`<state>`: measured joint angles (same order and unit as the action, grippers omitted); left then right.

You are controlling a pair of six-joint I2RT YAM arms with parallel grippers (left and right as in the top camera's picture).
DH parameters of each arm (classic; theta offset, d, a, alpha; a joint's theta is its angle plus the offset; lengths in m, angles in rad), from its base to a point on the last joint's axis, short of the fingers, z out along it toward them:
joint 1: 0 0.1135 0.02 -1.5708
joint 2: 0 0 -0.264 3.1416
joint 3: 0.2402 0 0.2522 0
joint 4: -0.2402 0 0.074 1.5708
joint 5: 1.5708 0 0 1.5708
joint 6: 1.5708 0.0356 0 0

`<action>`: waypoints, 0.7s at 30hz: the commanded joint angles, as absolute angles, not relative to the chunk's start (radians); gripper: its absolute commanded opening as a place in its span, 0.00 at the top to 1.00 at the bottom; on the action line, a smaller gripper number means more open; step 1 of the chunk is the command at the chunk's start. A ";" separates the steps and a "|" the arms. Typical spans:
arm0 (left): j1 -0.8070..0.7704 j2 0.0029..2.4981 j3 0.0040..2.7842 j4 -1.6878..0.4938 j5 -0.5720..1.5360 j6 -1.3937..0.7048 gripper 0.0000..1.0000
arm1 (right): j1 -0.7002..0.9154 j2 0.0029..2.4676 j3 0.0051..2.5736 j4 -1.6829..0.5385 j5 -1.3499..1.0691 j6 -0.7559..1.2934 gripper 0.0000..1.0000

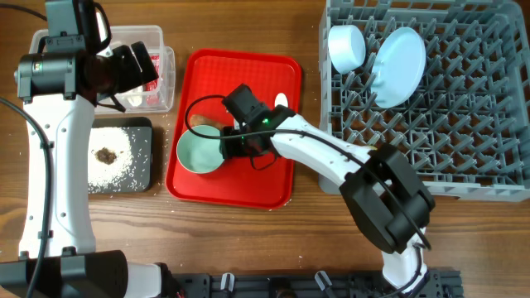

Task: Sort waste into correct bins and load items into the dishwasher rack
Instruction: 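Reach the right gripper back and grasp the mint-green bowl, then carry the mint-green bowl into the dish rack and release it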

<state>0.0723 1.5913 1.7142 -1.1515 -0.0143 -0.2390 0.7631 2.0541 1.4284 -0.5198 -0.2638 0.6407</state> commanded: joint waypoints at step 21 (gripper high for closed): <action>0.075 1.598 1.715 -1.149 -0.020 -0.247 0.00 | 0.705 1.623 1.504 -0.904 1.048 0.451 0.96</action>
<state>0.0723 1.5913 1.7142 -1.1511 -0.0143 -0.2417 0.7071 1.6814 1.4860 -0.8352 0.4580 0.5388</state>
